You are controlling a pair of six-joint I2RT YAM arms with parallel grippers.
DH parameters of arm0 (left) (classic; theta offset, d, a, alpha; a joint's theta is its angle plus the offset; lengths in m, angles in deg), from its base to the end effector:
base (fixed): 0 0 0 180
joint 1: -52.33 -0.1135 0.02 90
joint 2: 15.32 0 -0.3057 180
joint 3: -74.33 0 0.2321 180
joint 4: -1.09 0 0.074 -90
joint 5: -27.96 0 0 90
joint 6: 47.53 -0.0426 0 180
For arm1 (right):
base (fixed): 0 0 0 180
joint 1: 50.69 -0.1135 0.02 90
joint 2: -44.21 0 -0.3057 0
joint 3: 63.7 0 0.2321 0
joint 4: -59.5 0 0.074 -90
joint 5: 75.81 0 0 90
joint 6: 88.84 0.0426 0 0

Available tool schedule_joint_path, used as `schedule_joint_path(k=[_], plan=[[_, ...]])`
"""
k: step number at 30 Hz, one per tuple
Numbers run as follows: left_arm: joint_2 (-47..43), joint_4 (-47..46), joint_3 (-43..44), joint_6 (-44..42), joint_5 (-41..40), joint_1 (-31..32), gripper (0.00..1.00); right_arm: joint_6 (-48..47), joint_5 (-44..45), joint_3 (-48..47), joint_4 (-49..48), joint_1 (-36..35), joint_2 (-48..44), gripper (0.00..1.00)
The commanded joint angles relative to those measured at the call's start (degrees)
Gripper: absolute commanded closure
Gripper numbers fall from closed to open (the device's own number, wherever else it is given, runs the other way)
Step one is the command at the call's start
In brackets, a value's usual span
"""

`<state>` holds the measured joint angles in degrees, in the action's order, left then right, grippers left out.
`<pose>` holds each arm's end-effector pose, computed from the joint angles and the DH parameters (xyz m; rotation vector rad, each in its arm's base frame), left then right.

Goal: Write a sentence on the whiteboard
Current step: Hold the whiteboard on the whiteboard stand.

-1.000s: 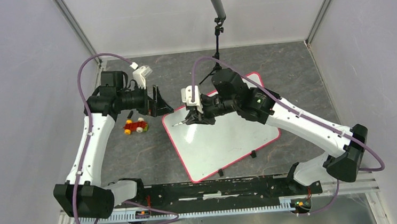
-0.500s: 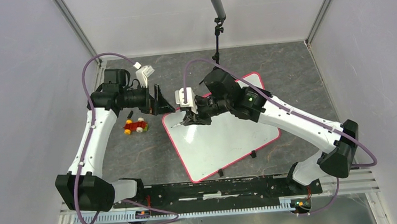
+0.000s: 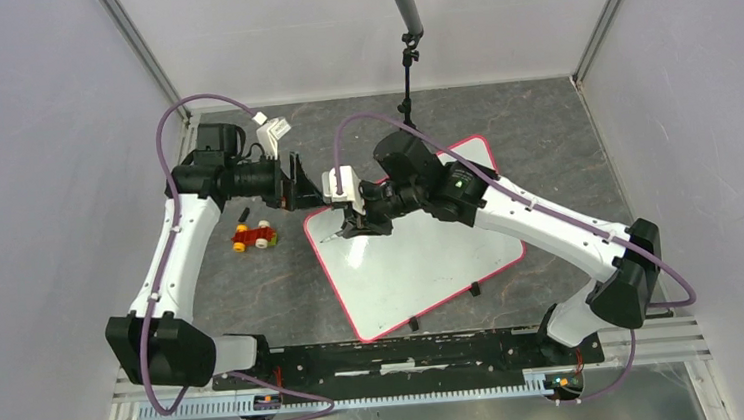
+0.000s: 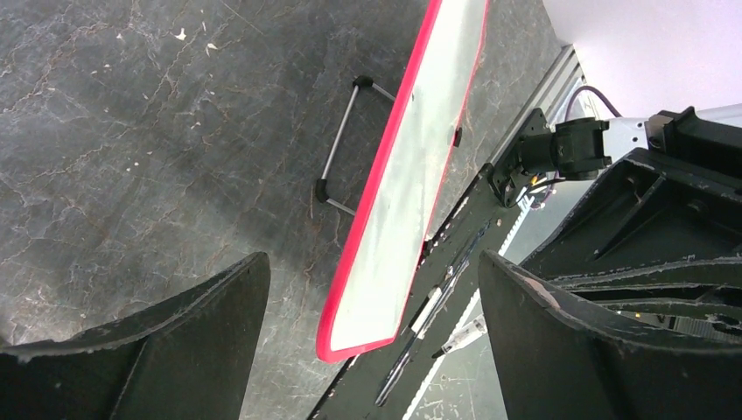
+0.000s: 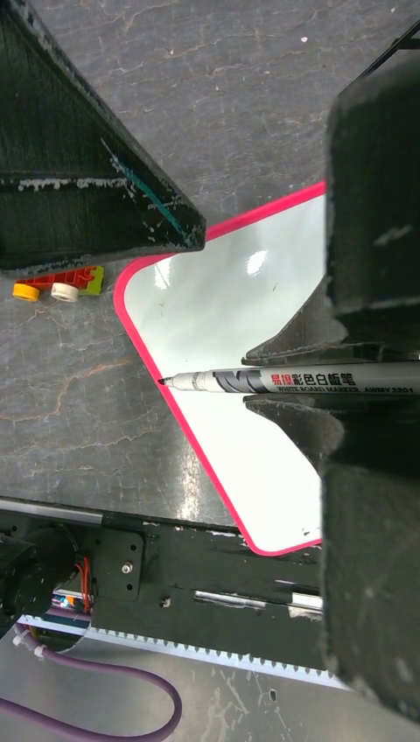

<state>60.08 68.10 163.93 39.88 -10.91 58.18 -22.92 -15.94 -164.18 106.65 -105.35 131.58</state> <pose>0.2243 -0.0563 0.3860 0.5378 2.2638 -1.1205 0.1699 0.2766 0.4095 -1.6247 1.4884 0.8719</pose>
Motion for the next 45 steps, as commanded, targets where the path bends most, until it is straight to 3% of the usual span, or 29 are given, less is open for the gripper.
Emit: schedule_joint_path(k=[1, 4, 13, 20, 28, 39, 45], plan=[[-3.25, -0.08, -0.69, -1.83, 0.66, -0.39, 0.07, 1.48, 0.55, -1.44, -3.02, -0.25, -3.40, 1.00], [-3.97, -0.63, -1.68, -2.25, 0.28, -1.31, 0.09, 2.10, 3.54, -1.26, -5.08, -0.31, -5.00, 1.00], [-2.61, -0.64, -1.31, -0.56, 10.07, -4.35, 0.22, 6.41, 6.33, 5.69, -11.46, -0.30, -7.45, 1.00], [1.84, -1.91, -3.85, 0.01, 8.38, -4.18, 0.37, 5.91, 8.97, 10.43, -11.78, -0.30, -9.90, 1.00], [3.74, -1.80, -3.44, 0.02, 8.15, -2.63, 0.44, 8.05, 9.02, 12.43, -13.07, -0.29, -10.27, 1.00], [5.66, -0.31, -1.74, -0.58, 8.46, -1.31, 0.76, 9.87, 10.78, 11.56, -13.87, -0.36, -8.91, 1.00], [5.65, -0.23, -1.92, -0.92, 8.29, -1.27, 0.86, 10.72, 12.44, 11.43, -13.95, -0.32, -8.44, 1.00]])
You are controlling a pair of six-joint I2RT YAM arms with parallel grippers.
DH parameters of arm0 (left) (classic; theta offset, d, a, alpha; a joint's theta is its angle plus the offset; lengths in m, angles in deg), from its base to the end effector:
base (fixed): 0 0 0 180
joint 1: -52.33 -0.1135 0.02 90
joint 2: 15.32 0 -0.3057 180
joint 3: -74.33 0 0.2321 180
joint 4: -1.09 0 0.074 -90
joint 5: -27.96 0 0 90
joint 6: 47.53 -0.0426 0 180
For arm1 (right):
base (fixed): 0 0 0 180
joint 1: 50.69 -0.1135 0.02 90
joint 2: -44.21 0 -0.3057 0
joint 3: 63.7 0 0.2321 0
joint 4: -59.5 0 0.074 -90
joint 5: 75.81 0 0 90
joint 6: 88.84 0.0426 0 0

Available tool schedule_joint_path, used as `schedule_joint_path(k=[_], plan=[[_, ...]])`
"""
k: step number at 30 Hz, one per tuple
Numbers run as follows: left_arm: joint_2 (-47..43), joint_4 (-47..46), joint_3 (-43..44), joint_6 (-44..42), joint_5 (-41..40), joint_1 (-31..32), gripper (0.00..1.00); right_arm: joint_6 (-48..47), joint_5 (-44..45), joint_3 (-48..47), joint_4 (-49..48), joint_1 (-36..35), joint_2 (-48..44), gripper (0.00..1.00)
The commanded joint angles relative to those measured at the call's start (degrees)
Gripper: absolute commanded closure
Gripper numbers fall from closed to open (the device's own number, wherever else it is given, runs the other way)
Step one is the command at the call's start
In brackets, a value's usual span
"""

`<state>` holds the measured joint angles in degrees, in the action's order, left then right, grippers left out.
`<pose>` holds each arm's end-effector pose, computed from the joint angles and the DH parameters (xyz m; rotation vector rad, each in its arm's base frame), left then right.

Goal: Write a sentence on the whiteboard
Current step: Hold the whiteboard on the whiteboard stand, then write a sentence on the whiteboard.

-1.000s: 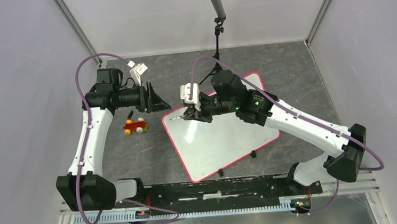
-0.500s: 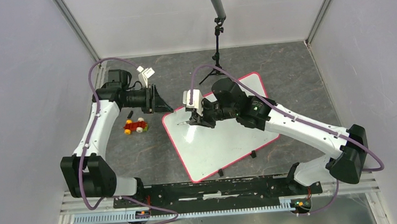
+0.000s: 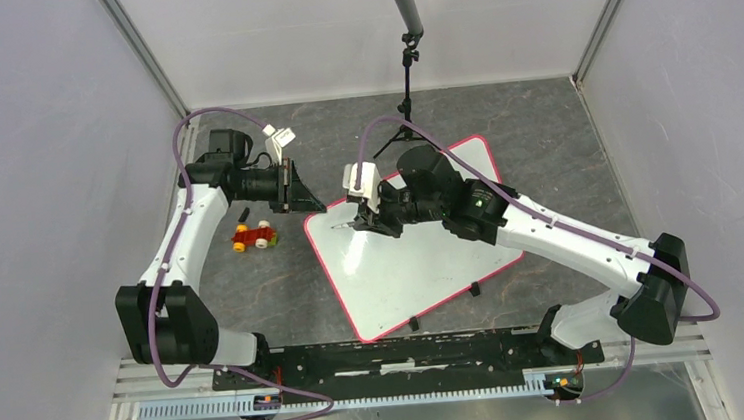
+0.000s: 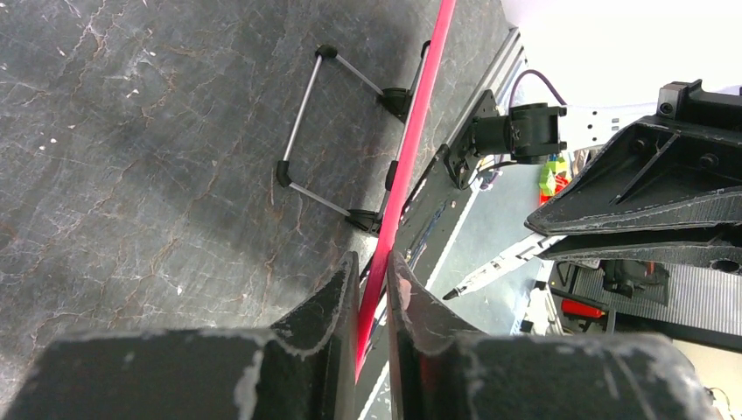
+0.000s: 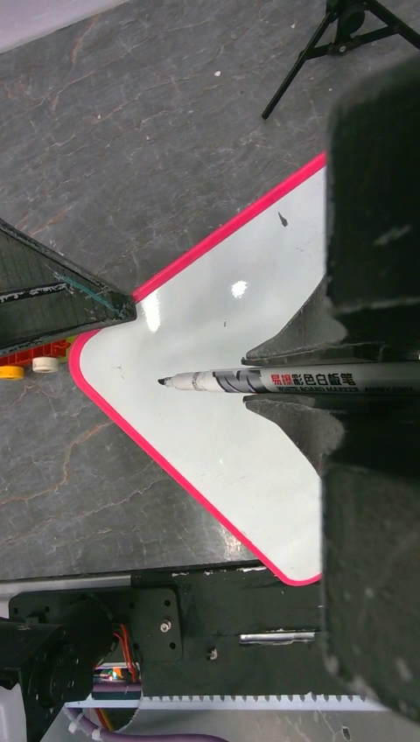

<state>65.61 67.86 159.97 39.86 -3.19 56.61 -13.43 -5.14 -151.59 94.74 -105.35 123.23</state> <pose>0.2447 -0.0549 0.3496 0.4721 2.3344 -1.3387 0.1582 0.2475 0.3987 -1.3635 1.5877 0.7753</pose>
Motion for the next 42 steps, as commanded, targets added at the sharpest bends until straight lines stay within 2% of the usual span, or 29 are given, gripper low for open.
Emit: schedule_joint_path(k=[1, 10, 29, 42], plan=[[0.16, 0.03, 2.03, -0.85, 0.52, 0.37, 0.88, 1.30, 1.75, -1.11, -2.01, -0.28, -0.01, 1.00], [-0.28, 0.02, 1.95, -2.46, 0.17, 0.52, 0.98, 2.17, 3.45, -1.04, -2.35, -0.30, 0.88, 1.00], [-0.57, 0.11, 1.94, -3.16, -0.27, 1.28, 0.98, 2.66, 8.03, -1.93, -2.35, -0.28, 2.86, 1.00], [-0.61, -0.01, 2.03, -3.38, -0.23, 1.98, 0.98, 2.29, 7.46, -4.91, -2.38, -0.29, 5.68, 1.00]])
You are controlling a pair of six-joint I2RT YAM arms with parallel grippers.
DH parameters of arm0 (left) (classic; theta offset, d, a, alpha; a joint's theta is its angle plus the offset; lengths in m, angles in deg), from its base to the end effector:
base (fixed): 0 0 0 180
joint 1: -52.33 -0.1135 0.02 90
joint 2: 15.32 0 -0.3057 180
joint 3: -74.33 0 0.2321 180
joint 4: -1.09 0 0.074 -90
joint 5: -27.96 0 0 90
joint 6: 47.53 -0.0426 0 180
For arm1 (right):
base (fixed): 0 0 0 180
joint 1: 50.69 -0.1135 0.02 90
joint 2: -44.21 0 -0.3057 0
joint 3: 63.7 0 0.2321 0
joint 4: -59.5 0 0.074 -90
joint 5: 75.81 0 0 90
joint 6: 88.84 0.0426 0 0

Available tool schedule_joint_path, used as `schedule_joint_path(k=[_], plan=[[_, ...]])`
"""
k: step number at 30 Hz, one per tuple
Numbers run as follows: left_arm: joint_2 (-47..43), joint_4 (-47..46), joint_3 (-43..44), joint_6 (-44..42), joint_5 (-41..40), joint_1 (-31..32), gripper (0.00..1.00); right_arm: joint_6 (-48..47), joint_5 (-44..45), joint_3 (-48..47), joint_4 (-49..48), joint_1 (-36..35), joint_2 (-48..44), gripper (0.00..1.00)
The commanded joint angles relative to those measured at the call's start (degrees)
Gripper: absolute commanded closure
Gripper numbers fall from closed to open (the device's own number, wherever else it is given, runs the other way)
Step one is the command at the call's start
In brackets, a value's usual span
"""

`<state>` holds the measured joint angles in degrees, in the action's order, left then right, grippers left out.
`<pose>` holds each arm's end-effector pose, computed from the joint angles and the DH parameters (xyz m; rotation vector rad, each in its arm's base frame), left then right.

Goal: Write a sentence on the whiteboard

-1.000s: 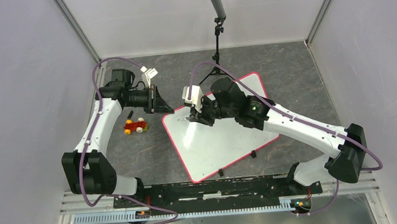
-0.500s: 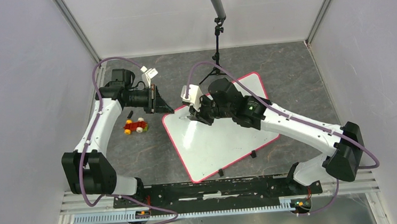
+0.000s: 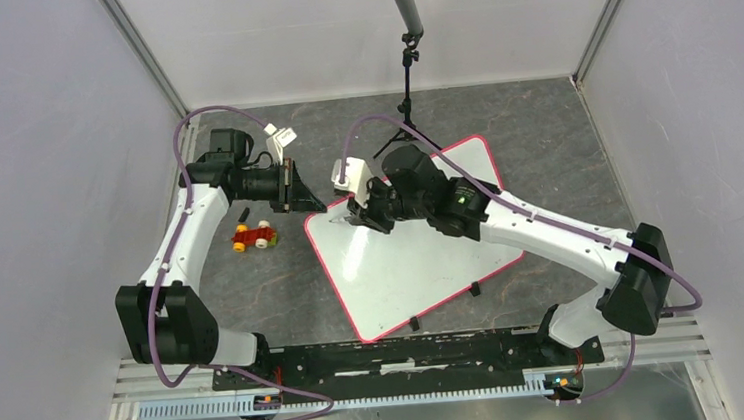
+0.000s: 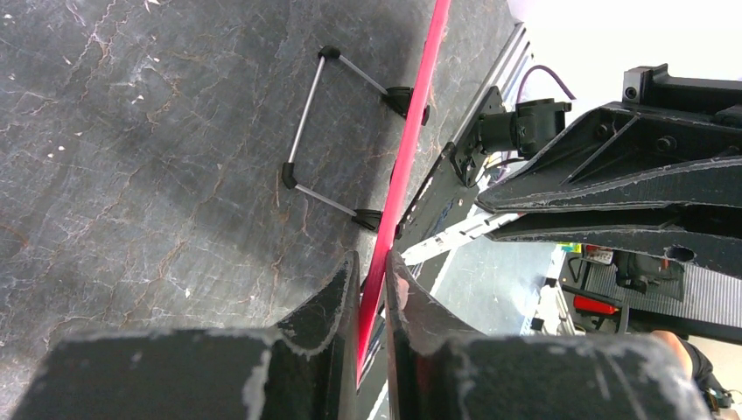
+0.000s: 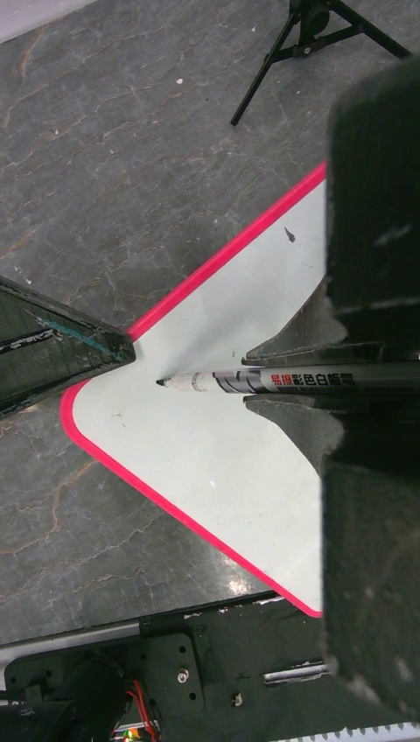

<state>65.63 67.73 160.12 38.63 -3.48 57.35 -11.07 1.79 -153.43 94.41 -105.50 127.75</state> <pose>0.2445 -0.0580 0.3502 0.5126 2.3225 -1.3266 0.1756 0.2649 0.3867 -1.2881 1.6969 0.6725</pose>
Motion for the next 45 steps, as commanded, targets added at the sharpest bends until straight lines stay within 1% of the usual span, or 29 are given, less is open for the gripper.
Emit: schedule_joint_path(k=[1, 12, 30, 40, 45], plan=[[-0.59, 0.11, 1.95, -2.14, 0.06, 1.22, 0.98, -0.08, 0.33, -3.33, -2.08, -0.13, 1.41, 1.00], [-0.44, 0.11, 2.14, -2.43, -0.16, 1.35, 0.98, -1.08, -2.39, -3.62, -1.48, -1.17, 3.22, 1.00], [-0.87, 0.23, 1.96, -3.08, -1.17, 1.39, 0.98, -3.04, -4.08, 3.76, 0.10, -2.45, -0.60, 1.00], [-0.67, 0.64, 2.20, -3.58, -1.35, 1.39, 0.98, -4.73, -1.34, 3.58, 2.70, -1.28, -2.97, 1.00], [-0.66, 0.68, 2.13, -3.61, -1.26, 1.39, 0.98, -5.00, -2.19, 2.03, 3.25, -0.41, -3.82, 1.00]])
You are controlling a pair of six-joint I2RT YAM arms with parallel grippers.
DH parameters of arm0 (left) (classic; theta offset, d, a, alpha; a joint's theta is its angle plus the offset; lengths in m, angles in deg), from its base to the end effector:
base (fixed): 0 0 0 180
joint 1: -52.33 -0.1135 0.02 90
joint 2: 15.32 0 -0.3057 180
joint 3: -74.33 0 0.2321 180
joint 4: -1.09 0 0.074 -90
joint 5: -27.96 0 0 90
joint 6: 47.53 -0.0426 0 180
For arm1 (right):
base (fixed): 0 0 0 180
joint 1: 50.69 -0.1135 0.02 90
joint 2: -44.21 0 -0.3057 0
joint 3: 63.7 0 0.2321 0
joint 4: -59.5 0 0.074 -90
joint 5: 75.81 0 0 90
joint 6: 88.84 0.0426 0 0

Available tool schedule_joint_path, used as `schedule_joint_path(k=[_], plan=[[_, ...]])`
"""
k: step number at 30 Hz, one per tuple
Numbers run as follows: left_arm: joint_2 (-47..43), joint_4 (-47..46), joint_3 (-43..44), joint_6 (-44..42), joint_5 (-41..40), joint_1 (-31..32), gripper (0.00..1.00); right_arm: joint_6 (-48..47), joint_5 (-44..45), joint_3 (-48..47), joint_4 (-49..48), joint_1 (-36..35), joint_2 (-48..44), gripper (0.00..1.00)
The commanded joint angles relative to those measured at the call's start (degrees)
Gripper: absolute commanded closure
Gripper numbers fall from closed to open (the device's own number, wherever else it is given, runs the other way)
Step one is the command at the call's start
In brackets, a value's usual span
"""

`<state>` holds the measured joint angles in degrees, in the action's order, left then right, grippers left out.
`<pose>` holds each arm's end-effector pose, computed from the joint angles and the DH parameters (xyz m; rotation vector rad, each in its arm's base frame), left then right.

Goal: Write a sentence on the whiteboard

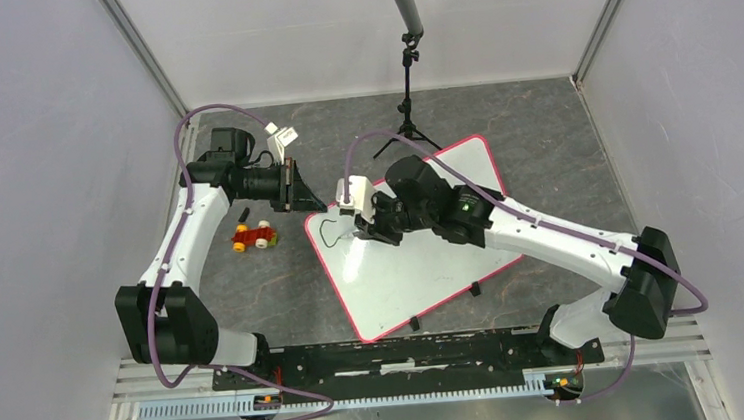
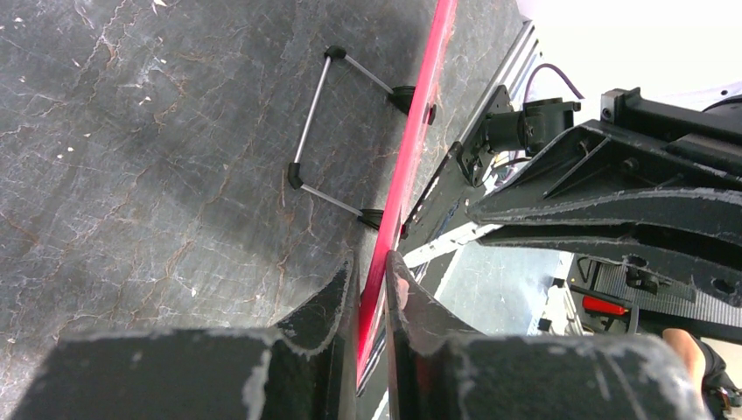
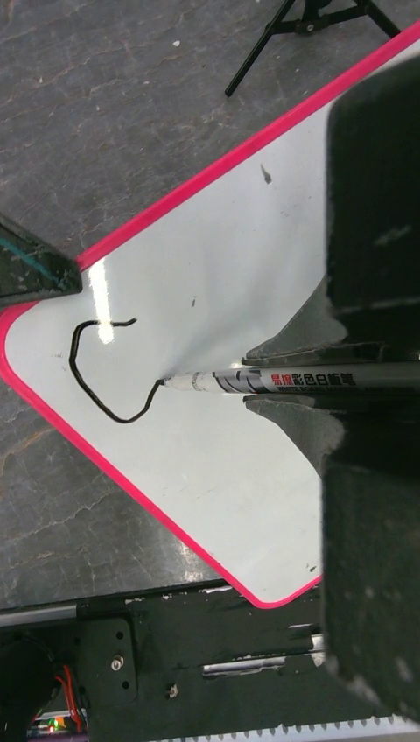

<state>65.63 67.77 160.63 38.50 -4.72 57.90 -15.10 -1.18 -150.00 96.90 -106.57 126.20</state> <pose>0.2449 -0.0599 0.3519 0.5254 2.3273 -1.2998 0.1619 0.2590 0.3708 -1.4251 1.6833 0.6833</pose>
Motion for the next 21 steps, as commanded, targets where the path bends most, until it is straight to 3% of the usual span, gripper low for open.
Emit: schedule_joint_path(k=[1, 21], plan=[[-0.68, 0.60, 1.64, -3.46, 0.03, 0.83, 0.98, -0.91, 0.14, -2.01, 0.83, 0.65, -2.59, 1.00], [-0.73, 0.63, 1.95, -3.19, -0.08, 0.86, 0.98, -0.27, 2.98, -3.99, -0.43, 1.56, -1.09, 1.00]])
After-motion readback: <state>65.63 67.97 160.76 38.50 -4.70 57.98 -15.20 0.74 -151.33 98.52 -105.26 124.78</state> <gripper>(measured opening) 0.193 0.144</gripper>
